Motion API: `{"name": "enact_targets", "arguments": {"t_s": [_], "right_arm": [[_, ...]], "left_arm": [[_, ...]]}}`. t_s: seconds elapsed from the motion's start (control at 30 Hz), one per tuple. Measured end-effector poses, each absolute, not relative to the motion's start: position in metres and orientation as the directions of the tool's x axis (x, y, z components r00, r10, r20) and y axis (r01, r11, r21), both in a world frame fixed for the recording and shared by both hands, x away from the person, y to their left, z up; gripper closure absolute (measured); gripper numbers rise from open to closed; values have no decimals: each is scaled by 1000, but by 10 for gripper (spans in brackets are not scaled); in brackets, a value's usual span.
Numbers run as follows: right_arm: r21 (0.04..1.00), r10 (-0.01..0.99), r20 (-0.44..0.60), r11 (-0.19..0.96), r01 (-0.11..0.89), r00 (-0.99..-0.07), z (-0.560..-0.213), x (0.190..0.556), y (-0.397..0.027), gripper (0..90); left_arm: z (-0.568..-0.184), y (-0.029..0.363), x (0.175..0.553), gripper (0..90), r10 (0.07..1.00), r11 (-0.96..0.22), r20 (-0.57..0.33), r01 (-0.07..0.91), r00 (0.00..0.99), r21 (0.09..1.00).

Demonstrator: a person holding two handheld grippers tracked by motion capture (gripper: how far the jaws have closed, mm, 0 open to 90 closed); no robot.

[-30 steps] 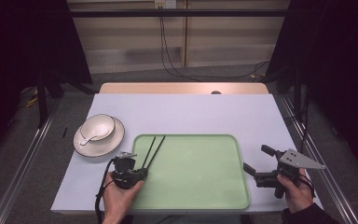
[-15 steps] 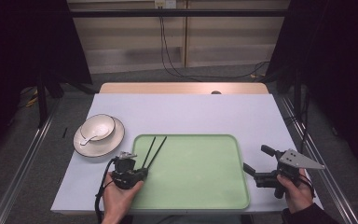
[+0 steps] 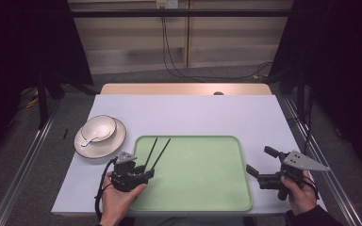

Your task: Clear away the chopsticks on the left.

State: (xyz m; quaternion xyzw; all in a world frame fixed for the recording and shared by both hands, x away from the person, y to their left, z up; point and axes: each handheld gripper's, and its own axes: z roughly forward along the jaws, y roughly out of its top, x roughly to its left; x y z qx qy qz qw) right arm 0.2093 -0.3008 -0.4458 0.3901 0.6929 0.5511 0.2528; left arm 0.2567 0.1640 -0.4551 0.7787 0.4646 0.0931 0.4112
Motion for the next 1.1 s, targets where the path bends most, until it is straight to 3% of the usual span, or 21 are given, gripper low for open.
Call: {"name": "enact_targets", "arguments": {"t_s": [0.17, 0.27, 0.37, 0.77, 1.1], "right_arm": [[962, 821, 83, 83, 261, -565, -446, 209, -301, 7], [962, 819, 84, 81, 260, -568, -445, 209, -301, 7], [962, 822, 91, 74, 263, -563, -445, 209, -301, 7], [960, 823, 81, 87, 266, -563, -446, 210, -301, 7], [961, 826, 81, 84, 264, -558, -446, 211, -301, 7]], "left_arm": [[-445, 169, 256, 214, 755, -215, -198, 521, 625, 826], [-443, 172, 254, 99, 760, -218, -179, 504, 625, 836], [-439, 177, 253, 48, 729, -235, -184, 494, 659, 837], [-419, 231, 239, 25, 677, -210, -144, 376, 722, 902], [-415, 275, 222, 15, 777, -96, -127, 316, 617, 944]]}}
